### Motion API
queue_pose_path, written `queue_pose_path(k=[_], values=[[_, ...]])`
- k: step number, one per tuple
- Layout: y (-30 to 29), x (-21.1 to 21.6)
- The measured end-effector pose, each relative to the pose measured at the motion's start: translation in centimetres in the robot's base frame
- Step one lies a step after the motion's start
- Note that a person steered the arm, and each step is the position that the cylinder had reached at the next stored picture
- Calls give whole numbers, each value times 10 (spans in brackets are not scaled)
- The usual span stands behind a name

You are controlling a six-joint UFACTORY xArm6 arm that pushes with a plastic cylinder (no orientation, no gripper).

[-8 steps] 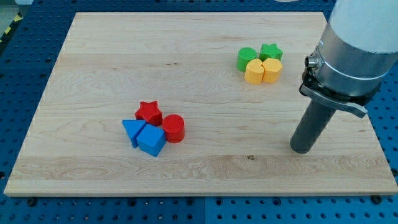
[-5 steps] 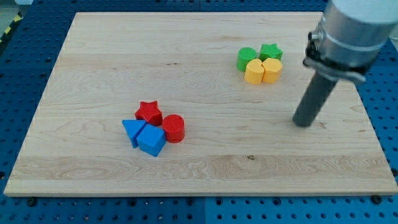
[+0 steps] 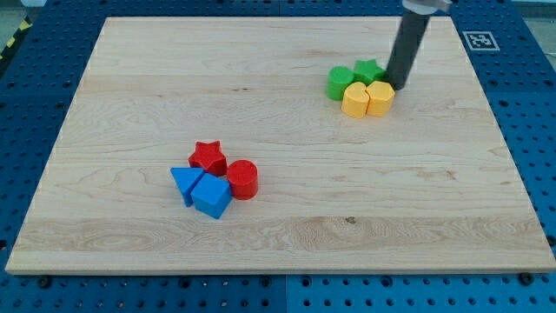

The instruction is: Separate the green blocks and yellow blocks

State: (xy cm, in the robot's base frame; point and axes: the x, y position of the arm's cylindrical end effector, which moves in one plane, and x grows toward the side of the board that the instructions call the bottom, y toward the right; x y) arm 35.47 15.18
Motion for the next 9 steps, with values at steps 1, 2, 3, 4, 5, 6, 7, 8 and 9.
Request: queue_pose_path(k=[1,2,3,4,5,6,7,8,9], values=[[-28,0],[-28,1],[-31,2],[-36,11],[-36,31],[-36,40],[-36,22],[-36,-3],[-15,-2]])
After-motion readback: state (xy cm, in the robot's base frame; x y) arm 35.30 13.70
